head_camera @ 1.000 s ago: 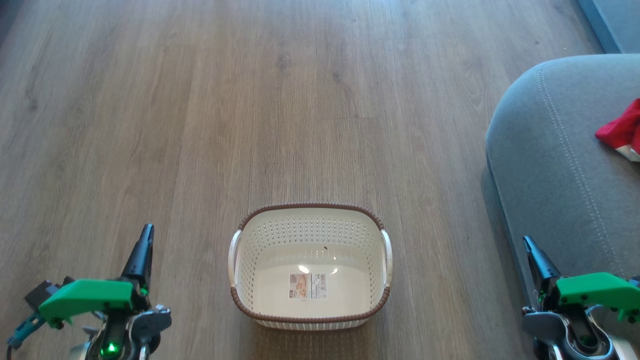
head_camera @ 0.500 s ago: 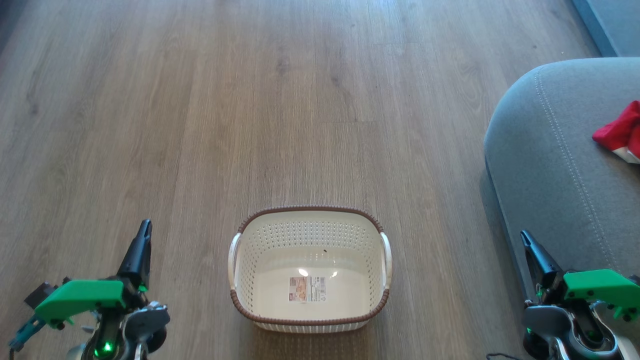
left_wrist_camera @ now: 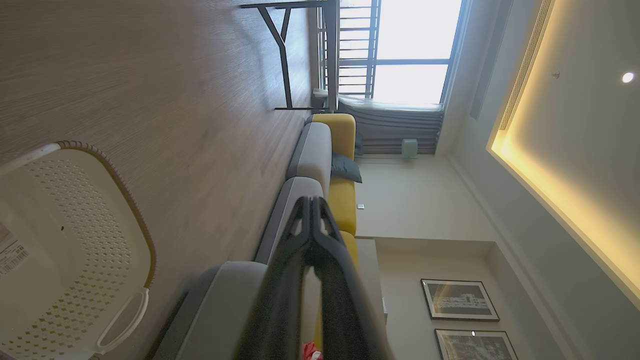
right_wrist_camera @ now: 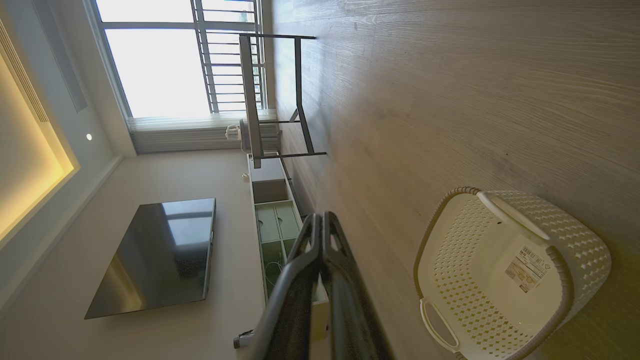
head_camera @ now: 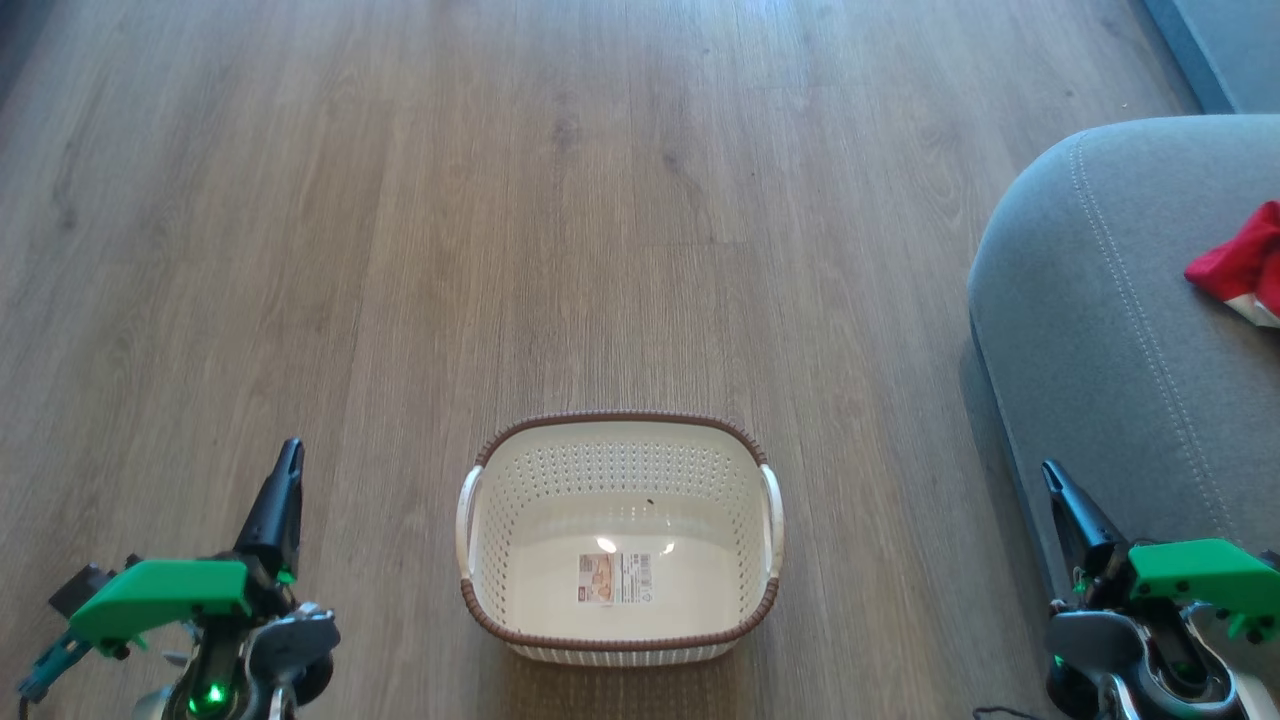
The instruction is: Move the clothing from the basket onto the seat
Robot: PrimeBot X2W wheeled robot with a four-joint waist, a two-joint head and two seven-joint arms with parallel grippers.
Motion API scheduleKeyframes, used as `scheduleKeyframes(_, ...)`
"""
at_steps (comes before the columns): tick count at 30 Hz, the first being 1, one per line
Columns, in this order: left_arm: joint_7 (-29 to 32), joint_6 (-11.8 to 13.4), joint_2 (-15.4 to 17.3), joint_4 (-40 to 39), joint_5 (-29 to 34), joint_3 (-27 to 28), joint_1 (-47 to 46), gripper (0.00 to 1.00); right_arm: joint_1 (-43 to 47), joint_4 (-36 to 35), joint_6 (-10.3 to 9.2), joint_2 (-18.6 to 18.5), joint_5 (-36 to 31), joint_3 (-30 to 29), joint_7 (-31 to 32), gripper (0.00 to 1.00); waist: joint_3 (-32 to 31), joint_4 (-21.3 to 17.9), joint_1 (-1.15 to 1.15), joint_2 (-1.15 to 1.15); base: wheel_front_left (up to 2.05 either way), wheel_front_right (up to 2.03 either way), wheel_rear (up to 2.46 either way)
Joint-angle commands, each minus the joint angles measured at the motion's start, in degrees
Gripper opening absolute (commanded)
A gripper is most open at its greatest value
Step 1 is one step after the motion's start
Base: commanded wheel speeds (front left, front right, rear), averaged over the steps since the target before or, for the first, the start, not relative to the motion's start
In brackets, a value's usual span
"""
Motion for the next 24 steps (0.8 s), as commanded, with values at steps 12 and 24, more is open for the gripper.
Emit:
scheduleKeyframes(12,0.2,-0.4,0.2,-2.0,-0.3,2.1,-2.6,0.00,-2.8,-1.8,0.40,0.1,-0.2,0.7,0.5,0.00,0.0,0.0,0.00,0.00,0.00,0.00,0.00)
scheduleKeyframes(24,0.2,-0.4,0.2,-2.0,-0.3,2.1,-2.6,0.00,-2.8,-1.8,0.40,0.2,-0.4,0.5,0.7,0.00,0.0,0.0,0.00,0.00,0.00,0.00,0.00)
